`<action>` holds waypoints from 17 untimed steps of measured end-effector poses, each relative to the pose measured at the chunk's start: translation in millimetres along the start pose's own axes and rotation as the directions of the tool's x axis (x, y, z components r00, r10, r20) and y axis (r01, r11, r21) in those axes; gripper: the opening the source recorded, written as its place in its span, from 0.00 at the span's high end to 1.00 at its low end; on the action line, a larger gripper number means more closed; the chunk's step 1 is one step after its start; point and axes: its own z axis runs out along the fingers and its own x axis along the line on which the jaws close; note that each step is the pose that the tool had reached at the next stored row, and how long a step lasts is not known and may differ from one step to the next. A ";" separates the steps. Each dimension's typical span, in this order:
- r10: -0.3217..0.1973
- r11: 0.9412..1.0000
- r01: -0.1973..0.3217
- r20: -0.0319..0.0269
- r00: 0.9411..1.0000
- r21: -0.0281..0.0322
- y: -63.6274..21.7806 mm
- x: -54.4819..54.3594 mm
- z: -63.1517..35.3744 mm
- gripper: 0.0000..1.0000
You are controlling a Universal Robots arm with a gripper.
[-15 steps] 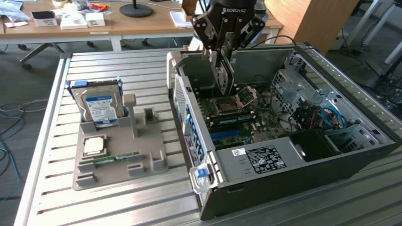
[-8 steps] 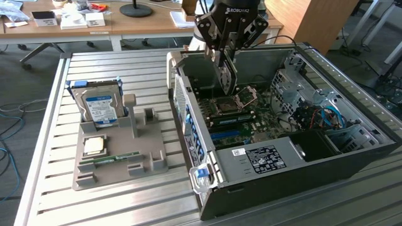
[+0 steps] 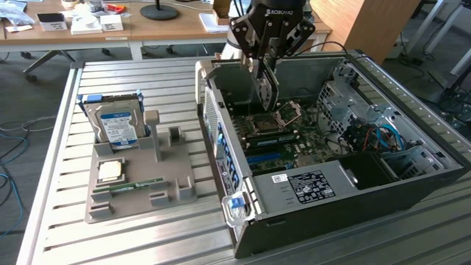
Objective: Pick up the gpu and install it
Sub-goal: 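Pick up the gpu and move the gpu toward the slot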
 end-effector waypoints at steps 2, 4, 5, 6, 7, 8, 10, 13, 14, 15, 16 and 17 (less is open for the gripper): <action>0.000 1.000 0.000 0.000 1.000 0.000 0.2 -1.4 0.0 0.73; 0.000 1.000 0.000 0.000 1.000 0.000 0.1 -2.2 0.0 0.73; 0.000 1.000 0.000 0.000 1.000 0.000 0.1 -2.2 0.0 0.73; 0.000 1.000 0.000 0.000 1.000 0.000 0.1 -2.4 0.0 0.73; 0.000 1.000 0.000 0.000 1.000 0.000 0.3 -2.9 0.1 0.73; 0.000 1.000 0.000 0.000 1.000 0.000 0.3 -3.0 0.1 0.73; 0.000 1.000 0.000 0.000 1.000 0.000 0.3 -3.0 0.1 0.73; 0.000 1.000 0.000 0.000 1.000 0.000 0.4 -3.1 0.0 0.73; 0.000 1.000 0.000 0.000 1.000 0.000 0.5 -3.3 0.1 0.73; 0.000 1.000 0.000 0.000 1.000 0.000 0.6 -3.7 0.1 0.73; 0.000 1.000 0.000 0.000 1.000 0.000 0.7 -4.2 0.1 0.73; 0.000 1.000 0.000 0.000 1.000 0.000 0.8 -4.8 0.2 0.73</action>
